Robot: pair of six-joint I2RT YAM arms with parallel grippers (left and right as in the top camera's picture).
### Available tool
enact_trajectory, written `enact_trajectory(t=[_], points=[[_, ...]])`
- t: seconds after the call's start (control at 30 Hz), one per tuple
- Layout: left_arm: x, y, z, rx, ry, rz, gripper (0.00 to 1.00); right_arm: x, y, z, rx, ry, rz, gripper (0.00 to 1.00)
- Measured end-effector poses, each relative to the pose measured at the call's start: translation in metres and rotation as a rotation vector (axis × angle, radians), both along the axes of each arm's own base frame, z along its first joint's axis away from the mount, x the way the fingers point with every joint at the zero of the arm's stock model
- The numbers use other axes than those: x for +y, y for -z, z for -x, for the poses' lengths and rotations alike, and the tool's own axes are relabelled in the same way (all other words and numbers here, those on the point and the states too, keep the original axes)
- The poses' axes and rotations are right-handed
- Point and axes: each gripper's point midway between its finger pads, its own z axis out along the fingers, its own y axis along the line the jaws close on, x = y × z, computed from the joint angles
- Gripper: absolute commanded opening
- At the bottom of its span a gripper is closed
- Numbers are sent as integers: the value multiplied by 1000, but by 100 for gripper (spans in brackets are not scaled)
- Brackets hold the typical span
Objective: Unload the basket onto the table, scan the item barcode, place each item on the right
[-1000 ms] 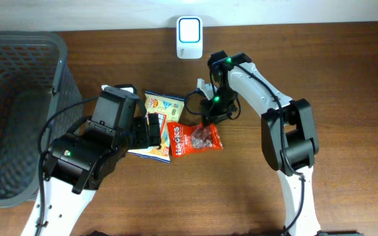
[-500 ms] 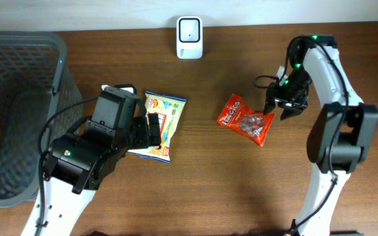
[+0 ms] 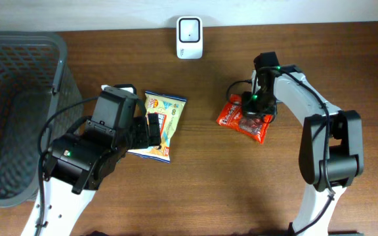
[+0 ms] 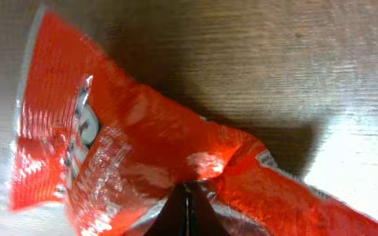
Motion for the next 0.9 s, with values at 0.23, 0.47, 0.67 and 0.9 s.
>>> enact_trajectory(t=[0.23, 0.47, 0.67, 0.9], points=[[0, 0, 0, 2, 0, -1, 99, 6, -70, -43, 11, 197, -435, 5], [0, 0, 0, -1, 0, 0, 99, 36, -23, 26, 146, -145, -5, 4], [0, 0, 0, 0, 0, 0, 99, 75, -10, -40, -134, 22, -118, 16], [0, 0, 0, 1, 0, 0, 99, -5, -73, -102, -371, -211, -83, 92]])
